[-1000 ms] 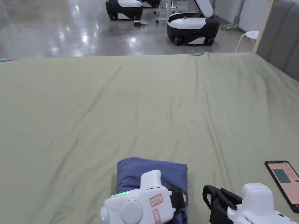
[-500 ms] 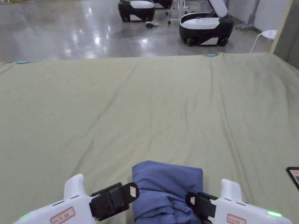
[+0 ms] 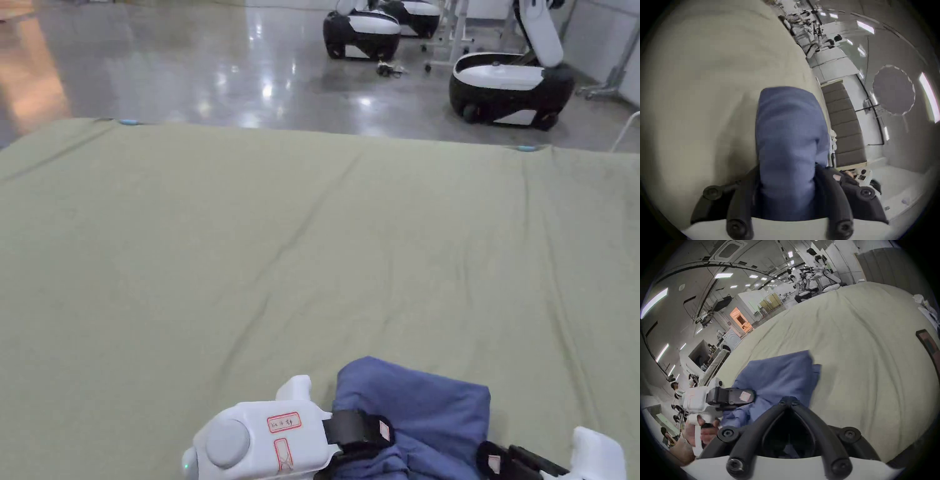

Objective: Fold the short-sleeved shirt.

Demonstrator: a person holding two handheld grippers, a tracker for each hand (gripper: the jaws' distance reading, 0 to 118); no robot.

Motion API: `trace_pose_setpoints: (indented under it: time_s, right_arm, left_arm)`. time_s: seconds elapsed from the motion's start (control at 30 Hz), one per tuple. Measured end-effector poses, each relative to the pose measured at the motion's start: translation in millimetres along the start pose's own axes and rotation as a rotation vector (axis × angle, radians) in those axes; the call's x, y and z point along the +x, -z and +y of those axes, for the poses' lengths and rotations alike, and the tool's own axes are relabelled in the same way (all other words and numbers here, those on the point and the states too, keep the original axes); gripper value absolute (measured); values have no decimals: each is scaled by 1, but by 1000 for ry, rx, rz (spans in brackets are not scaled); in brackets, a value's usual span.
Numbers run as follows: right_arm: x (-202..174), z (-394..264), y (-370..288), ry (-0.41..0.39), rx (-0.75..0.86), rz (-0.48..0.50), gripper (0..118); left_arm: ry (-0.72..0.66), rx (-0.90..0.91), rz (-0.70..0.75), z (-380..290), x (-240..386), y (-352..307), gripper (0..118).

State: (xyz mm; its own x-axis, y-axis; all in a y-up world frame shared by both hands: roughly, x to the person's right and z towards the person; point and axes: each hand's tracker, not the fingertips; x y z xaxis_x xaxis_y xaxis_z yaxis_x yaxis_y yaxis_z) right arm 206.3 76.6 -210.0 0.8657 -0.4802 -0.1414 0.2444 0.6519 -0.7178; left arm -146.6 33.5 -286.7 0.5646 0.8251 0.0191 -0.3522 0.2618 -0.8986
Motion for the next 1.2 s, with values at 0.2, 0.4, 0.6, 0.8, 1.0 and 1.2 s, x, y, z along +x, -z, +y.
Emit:
trace_pose_setpoints:
  time_s: [0.2, 0.4, 0.6, 0.8, 1.0, 1.2]
  right_arm:
    - [-36, 3, 2, -95, -9, -4, 3]
    - [-73, 0, 19, -124, -30, 7, 3]
    - [-94, 0, 27, -151, -29, 21, 3]
    - [-97, 5, 21, -173, -12, 27, 3]
    - [-86, 23, -13, -227, 113, -50, 3]
    - [-78, 87, -74, -337, 372, -203, 3]
  left_arm:
    - [-14, 218, 191, 51, -90, -172, 31]
    - [-53, 357, 458, 121, -188, -340, 31]
    - [-138, 384, 471, 134, -235, -372, 31]
    - [-13, 576, 537, 121, -173, -434, 114]
    - [341, 758, 918, 67, -42, -401, 58]
    - [667, 893, 728, 38, 90, -271, 7]
